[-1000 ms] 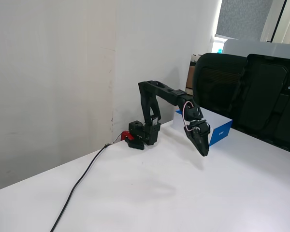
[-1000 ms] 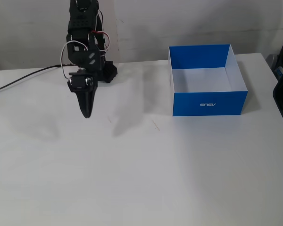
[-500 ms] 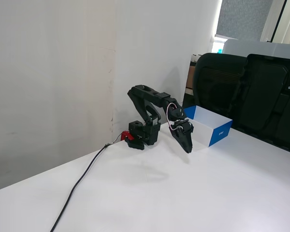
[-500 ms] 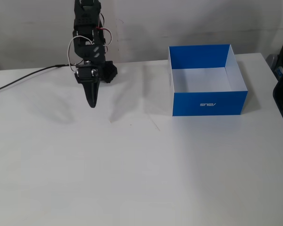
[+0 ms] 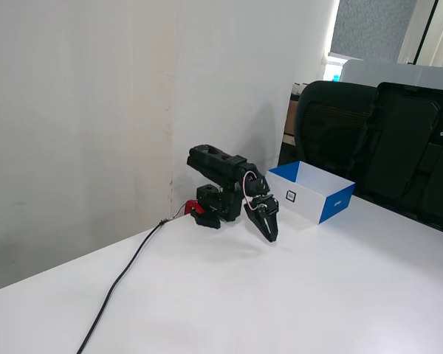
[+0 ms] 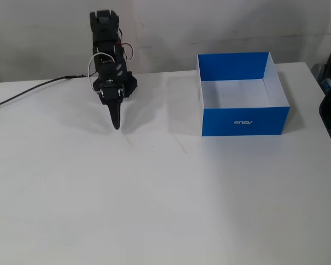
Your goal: Grasp the gray block and put it in the box.
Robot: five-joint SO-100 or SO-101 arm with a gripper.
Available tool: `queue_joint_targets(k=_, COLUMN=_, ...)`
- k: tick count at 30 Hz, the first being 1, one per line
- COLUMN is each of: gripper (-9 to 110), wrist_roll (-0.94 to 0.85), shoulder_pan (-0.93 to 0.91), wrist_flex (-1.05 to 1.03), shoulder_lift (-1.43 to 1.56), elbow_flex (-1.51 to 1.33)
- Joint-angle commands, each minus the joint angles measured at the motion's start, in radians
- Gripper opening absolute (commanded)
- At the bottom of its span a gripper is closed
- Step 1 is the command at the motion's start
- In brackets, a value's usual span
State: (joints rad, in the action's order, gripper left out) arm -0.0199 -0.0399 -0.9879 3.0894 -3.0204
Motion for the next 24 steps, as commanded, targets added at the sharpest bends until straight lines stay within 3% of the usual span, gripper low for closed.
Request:
queue_joint_targets(k=1, gripper=1, wrist_roll=-0.008, shoulder_pan=0.003, wrist_flex=-0.072, shoulder_lift=0.184, elbow_flex=-0.043)
queue_joint_targets(k=4, gripper=1, wrist_roll=-0.008, shoulder_pan=0.003, wrist_flex=-0.143, shoulder_lift=0.302, elbow_flex=-0.086)
queue_joint_targets(k=24, gripper=1, wrist_roll=-0.002, shoulder_pan=0.037, wrist_flex=-0.187, shoulder_lift=0.307, elbow_flex=-0.091)
